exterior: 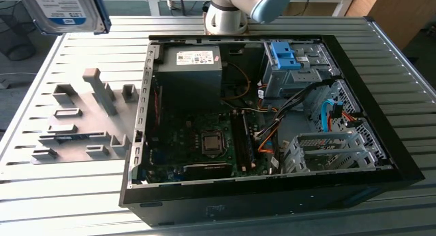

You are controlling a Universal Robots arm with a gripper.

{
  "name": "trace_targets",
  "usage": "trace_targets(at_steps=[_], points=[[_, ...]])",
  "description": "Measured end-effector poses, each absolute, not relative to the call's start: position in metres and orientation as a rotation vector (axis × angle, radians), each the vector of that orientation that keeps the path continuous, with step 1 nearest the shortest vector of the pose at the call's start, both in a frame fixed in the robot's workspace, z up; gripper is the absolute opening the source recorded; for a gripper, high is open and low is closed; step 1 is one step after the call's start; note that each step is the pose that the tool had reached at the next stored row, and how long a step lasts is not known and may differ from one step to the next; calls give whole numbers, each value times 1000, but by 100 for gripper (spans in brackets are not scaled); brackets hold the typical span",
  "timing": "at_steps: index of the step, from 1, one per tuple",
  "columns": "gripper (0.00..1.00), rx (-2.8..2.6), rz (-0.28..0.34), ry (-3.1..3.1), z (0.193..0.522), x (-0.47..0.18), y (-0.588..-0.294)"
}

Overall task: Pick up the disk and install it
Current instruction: 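Pick up the disk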

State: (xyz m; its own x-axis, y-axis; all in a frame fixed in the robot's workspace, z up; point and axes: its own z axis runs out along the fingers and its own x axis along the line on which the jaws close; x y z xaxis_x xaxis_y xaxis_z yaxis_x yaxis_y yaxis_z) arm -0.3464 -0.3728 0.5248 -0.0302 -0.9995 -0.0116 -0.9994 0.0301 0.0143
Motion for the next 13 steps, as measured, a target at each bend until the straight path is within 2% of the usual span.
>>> trace_targets(at_steps=[13], points=[[37,2187,-29,-2254,525,-287,-373]])
